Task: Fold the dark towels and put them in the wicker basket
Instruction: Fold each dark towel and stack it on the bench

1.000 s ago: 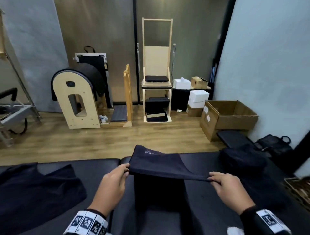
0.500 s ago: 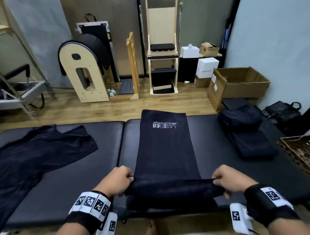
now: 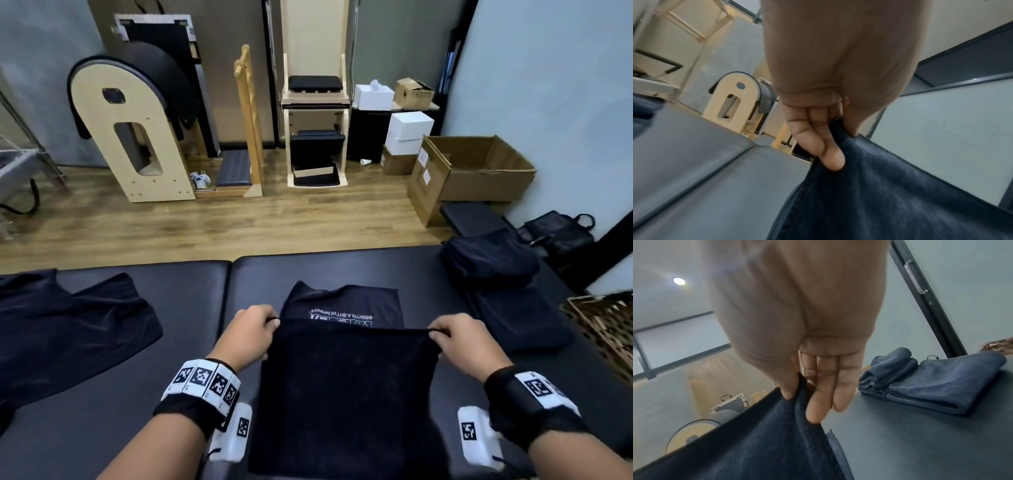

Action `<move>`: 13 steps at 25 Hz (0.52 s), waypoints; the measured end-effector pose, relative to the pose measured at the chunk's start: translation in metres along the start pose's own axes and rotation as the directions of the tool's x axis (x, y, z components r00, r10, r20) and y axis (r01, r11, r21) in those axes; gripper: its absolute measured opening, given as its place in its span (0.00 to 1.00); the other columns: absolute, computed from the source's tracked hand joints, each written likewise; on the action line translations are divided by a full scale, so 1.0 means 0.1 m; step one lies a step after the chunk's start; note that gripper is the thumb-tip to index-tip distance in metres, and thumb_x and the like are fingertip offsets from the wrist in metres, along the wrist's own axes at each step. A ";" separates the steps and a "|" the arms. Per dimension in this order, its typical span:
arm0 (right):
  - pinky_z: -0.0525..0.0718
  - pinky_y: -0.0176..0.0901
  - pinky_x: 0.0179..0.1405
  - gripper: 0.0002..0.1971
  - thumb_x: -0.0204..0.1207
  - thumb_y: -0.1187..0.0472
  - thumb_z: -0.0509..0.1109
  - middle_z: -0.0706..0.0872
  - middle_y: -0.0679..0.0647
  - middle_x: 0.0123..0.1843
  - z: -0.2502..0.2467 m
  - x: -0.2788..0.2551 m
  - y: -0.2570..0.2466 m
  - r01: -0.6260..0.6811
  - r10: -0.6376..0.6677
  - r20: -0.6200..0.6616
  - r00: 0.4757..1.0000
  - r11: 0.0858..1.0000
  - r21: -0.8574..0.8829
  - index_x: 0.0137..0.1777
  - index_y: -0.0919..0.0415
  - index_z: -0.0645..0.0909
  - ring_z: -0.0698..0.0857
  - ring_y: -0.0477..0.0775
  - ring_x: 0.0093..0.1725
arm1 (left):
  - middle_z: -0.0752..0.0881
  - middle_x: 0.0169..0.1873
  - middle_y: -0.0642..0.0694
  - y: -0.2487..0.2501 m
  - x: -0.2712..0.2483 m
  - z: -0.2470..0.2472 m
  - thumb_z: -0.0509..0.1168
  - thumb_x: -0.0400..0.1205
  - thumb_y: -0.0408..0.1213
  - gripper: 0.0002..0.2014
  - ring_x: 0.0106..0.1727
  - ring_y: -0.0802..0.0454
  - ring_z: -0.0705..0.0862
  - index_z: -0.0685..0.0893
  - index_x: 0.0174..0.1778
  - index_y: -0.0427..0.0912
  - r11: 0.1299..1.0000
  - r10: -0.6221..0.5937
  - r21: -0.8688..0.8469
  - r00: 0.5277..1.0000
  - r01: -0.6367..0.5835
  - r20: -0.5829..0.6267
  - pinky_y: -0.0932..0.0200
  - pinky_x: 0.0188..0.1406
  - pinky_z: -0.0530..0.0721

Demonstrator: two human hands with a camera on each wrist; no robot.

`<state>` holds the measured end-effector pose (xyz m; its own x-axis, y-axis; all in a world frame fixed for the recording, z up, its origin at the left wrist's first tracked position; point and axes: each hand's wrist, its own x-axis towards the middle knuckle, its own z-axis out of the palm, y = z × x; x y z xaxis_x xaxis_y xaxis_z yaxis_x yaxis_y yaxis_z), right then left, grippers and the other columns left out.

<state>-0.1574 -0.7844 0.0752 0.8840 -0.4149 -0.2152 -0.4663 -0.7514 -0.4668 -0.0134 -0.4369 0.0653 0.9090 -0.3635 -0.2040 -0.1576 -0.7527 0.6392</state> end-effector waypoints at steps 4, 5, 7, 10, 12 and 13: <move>0.88 0.44 0.55 0.10 0.76 0.66 0.75 0.92 0.43 0.38 -0.09 0.46 -0.09 -0.023 0.028 -0.135 0.990 0.999 0.043 0.43 0.49 0.90 0.91 0.46 0.41 | 0.85 0.25 0.45 0.14 0.77 -0.01 0.61 0.85 0.34 0.09 0.20 0.51 0.86 0.82 0.41 0.46 0.998 0.036 -0.051 0.999 -0.038 -0.026 0.61 0.28 0.84; 0.86 0.41 0.55 0.09 0.76 0.67 0.75 0.92 0.44 0.40 -0.09 0.53 -0.12 -0.016 0.023 -0.157 0.987 0.999 0.046 0.44 0.51 0.91 0.91 0.47 0.44 | 0.85 0.24 0.44 0.15 0.90 -0.03 0.61 0.85 0.32 0.08 0.21 0.51 0.87 0.83 0.43 0.45 0.998 0.033 -0.061 0.999 -0.035 -0.025 0.63 0.27 0.83; 0.79 0.35 0.53 0.07 0.76 0.66 0.75 0.93 0.46 0.43 -0.05 0.75 -0.12 -0.021 0.029 -0.182 0.983 0.999 0.048 0.46 0.53 0.92 0.89 0.47 0.46 | 0.86 0.24 0.45 0.13 1.24 0.01 0.61 0.84 0.32 0.08 0.23 0.49 0.88 0.83 0.43 0.45 0.998 0.031 -0.047 1.000 -0.030 0.006 0.59 0.33 0.87; 0.77 0.34 0.52 0.06 0.76 0.65 0.75 0.94 0.49 0.45 0.07 1.08 -0.07 -0.004 0.012 -0.181 0.983 0.999 0.044 0.47 0.54 0.92 0.89 0.50 0.49 | 0.86 0.27 0.46 0.09 1.62 0.14 0.62 0.83 0.32 0.09 0.28 0.46 0.89 0.83 0.41 0.47 1.000 -0.004 -0.015 1.000 0.005 0.021 0.57 0.35 0.88; 0.81 0.39 0.55 0.06 0.75 0.66 0.75 0.93 0.51 0.46 0.18 1.31 -0.01 0.017 -0.009 -0.167 0.986 0.999 0.044 0.47 0.56 0.92 0.89 0.53 0.50 | 0.86 0.27 0.44 0.07 1.82 0.26 0.61 0.84 0.31 0.08 0.24 0.48 0.88 0.84 0.42 0.43 0.998 -0.064 -0.021 0.998 0.065 0.025 0.64 0.26 0.83; 0.81 0.41 0.56 0.06 0.75 0.67 0.76 0.92 0.52 0.47 0.24 1.45 0.05 0.029 -0.020 -0.169 0.985 0.998 0.051 0.47 0.56 0.92 0.89 0.55 0.50 | 0.87 0.27 0.43 0.05 1.92 0.32 0.61 0.84 0.31 0.08 0.23 0.49 0.88 0.84 0.42 0.43 0.996 -0.087 -0.010 0.995 0.087 0.040 0.63 0.27 0.83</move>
<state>-0.0306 -0.8355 0.0213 0.8749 -0.4809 -0.0578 -0.4384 -0.7357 -0.5163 0.1476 -0.5283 0.0055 0.9030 -0.3184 -0.2883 -0.0737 -0.7761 0.6262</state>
